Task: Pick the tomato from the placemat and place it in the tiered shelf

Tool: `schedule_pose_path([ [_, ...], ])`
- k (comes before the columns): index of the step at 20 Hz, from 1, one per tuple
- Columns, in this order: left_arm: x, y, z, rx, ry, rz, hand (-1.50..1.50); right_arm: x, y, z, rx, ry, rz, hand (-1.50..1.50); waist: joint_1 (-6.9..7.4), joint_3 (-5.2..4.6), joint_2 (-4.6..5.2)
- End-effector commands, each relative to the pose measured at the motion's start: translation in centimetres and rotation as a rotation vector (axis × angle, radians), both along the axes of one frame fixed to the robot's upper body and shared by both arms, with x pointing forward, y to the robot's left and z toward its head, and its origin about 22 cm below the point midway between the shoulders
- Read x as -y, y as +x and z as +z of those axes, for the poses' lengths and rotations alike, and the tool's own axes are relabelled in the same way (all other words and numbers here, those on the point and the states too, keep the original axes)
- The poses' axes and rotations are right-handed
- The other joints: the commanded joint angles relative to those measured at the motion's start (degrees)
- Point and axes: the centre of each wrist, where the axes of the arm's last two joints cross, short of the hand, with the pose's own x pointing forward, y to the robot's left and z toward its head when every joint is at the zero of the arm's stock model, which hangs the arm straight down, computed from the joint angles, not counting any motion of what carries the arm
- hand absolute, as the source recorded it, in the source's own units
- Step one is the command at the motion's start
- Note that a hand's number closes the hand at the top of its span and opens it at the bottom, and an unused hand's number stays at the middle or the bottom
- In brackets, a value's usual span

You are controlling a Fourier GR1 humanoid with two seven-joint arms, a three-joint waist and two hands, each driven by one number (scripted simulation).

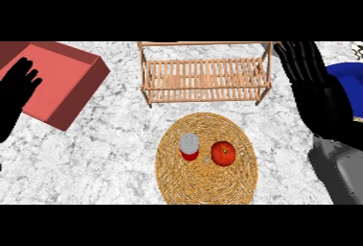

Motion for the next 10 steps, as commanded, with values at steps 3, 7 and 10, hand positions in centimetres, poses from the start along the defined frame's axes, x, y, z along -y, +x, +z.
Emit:
schedule_pose_path([
  [3,2.8,-1.2,-1.7,0.069,-0.006,0.067,0.0,-4.1,1.6,-3.7,-0.203,-0.029,0.134,1.5,-1.87,-0.89,-0.24],
  [7,4.6,-1.4,-2.5,0.092,-0.048,0.053,0.0,-0.5,2.0,-6.9,-0.426,-0.19,-0.287,1.5,-2.76,-1.31,-0.27],
  [10,6.4,-2.9,-3.7,0.089,-0.054,0.08,0.0,-5.5,1.2,-9.4,-0.57,0.179,-0.02,-1.5,-2.25,-0.83,-0.42],
])
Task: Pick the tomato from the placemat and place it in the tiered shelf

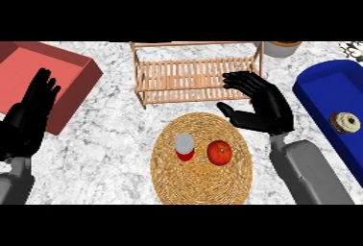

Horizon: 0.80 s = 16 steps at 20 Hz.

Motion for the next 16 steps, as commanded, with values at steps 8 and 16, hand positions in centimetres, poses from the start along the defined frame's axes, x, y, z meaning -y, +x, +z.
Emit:
schedule_pose_path([
  [8,2.0,-1.2,-1.1,0.012,-0.01,0.061,0.0,5.4,-0.9,2.1,0.003,-0.151,0.326,-1.5,-2.14,-0.06,-0.46],
  [16,2.4,-1.4,-1.5,0.013,-0.001,0.049,0.0,2.1,-2.1,10.0,0.073,-0.752,0.436,-1.5,-2.26,-0.23,-0.9],
])
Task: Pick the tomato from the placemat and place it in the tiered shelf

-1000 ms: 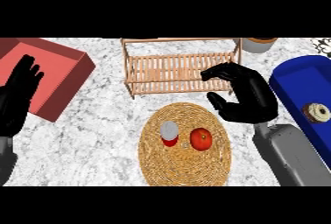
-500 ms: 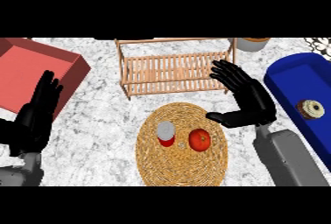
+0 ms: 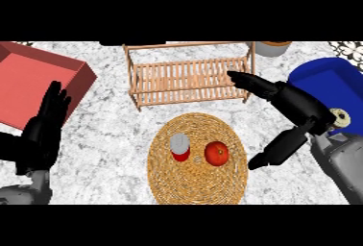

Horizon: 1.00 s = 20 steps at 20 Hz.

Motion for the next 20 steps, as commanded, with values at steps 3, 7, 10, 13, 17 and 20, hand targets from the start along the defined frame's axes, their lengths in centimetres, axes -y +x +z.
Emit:
schedule_pose_path([
  [3,0.7,0.6,0.5,-0.012,-0.004,-0.006,0.0,-4.1,-2.1,4.6,0.174,-0.437,0.017,-1.5,0.07,-0.11,-0.27],
  [7,0.3,0.1,-0.8,-0.006,0.001,0.004,0.0,-6.9,-3.4,3.9,0.151,-0.608,-0.03,-1.5,0.31,-0.03,0.17],
  [10,-1.6,-0.1,1.3,0.015,0.002,-0.004,0.0,-9.1,-4.4,3.2,0.113,-0.639,-0.059,-1.5,0.71,0.07,0.26],
  [13,0.5,-0.9,0.1,0.006,0.013,-0.005,0.0,-9.3,-6.4,2.5,0.121,-0.714,-0.055,-1.5,0.36,0.11,0.25],
  [17,-1.1,-1.1,0.9,0.001,-0.002,-0.019,0.0,-12.1,-5.8,0.9,0.143,-0.856,-0.094,-1.5,0.91,0.1,0.33],
  [20,-0.1,1.0,0.3,0.007,-0.012,-0.012,0.0,-11.8,-4.4,-1.0,0.138,-0.986,-0.103,-1.5,0.57,0.1,0.6],
])
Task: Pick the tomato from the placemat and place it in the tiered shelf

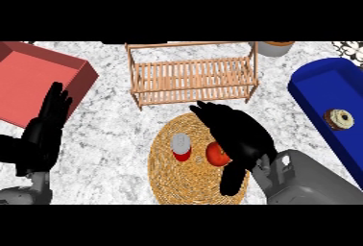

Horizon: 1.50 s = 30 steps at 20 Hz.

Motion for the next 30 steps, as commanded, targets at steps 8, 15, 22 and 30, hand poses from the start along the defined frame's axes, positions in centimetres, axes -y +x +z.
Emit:
schedule_pose_path([
  [8,0.2,-1.7,0.7,0.001,0.01,0.014,0.0,0.5,-0.6,-4.9,-0.017,-0.097,-0.068,-1.5,0.04,0.07,0.0],
  [15,1.0,-0.8,-0.4,0.02,0.006,-0.004,0.0,0.5,1.7,-6.7,-0.026,-0.096,-0.052,-1.5,0.02,0.05,0.08],
  [22,-0.1,-1.0,0.6,0.005,-0.001,0.005,0.0,1.3,-0.1,-9.1,-0.014,-0.089,-0.061,-1.5,-0.13,0.05,0.02],
  [30,1.4,-0.5,0.0,0.015,0.011,-0.001,0.0,1.5,3.0,-11.6,-0.01,-0.049,-0.029,-1.5,0.04,0.06,0.09],
])
